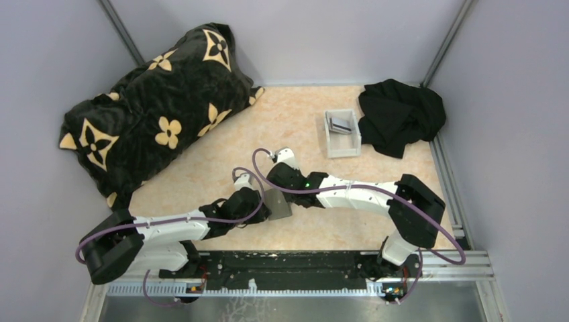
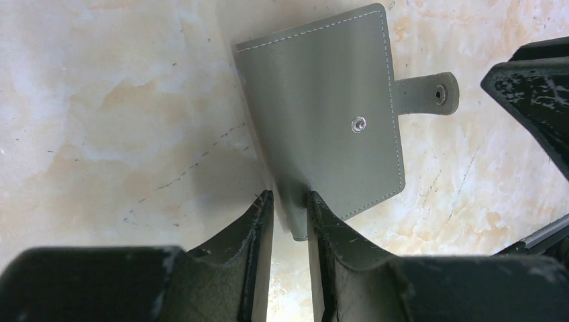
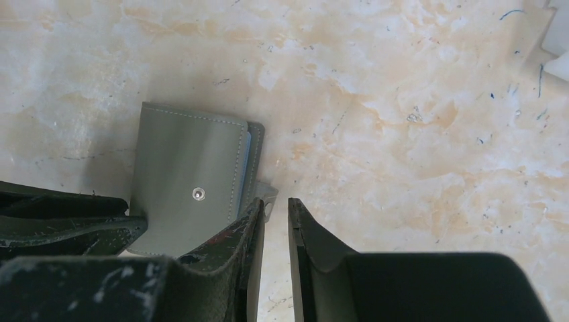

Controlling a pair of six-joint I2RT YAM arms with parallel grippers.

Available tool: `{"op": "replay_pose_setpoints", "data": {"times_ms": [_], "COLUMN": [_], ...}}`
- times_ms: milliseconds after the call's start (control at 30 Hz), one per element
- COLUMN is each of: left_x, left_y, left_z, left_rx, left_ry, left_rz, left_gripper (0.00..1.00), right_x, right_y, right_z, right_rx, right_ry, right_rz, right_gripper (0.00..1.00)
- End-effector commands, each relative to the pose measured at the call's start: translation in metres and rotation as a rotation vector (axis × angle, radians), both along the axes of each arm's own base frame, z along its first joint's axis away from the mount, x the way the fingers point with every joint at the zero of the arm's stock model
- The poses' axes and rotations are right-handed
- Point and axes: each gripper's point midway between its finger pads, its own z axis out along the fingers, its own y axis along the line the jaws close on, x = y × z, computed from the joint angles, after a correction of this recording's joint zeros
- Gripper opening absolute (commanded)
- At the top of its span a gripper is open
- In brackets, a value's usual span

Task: Put the credit cards into the card holder
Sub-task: Close the card holder at the center of the board.

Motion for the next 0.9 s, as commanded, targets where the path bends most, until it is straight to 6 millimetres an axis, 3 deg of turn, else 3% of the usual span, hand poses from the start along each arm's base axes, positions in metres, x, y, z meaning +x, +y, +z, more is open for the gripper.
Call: {"op": "replay_pose_setpoints", "data": {"times_ms": [0, 500, 867], "left_x": [-0.003, -0.003, -0.003], "left_y": [0.002, 0.002, 0.002], "left_z": [-0.004, -0.005, -0.006], "left_rx": [0.021, 0.025, 0.027], "left_ry": [0.012, 0.015, 0.016], "left_rz": [-0.01, -0.011, -0.013], "left_gripper": [0.31, 0.31, 0.34], "right_x": [0.008, 0.001, -0.001], "right_y": [0.005, 0.016, 0.018], "right_z": [0.035, 0.02, 0.009], "right_rx": [0.057, 0.061, 0.046], "right_ry": [-0.075, -0.019, 0.007], "right_rz": [-0.016, 0.022, 0.029], "right_gripper": [0.2, 0.21, 0.27]}}
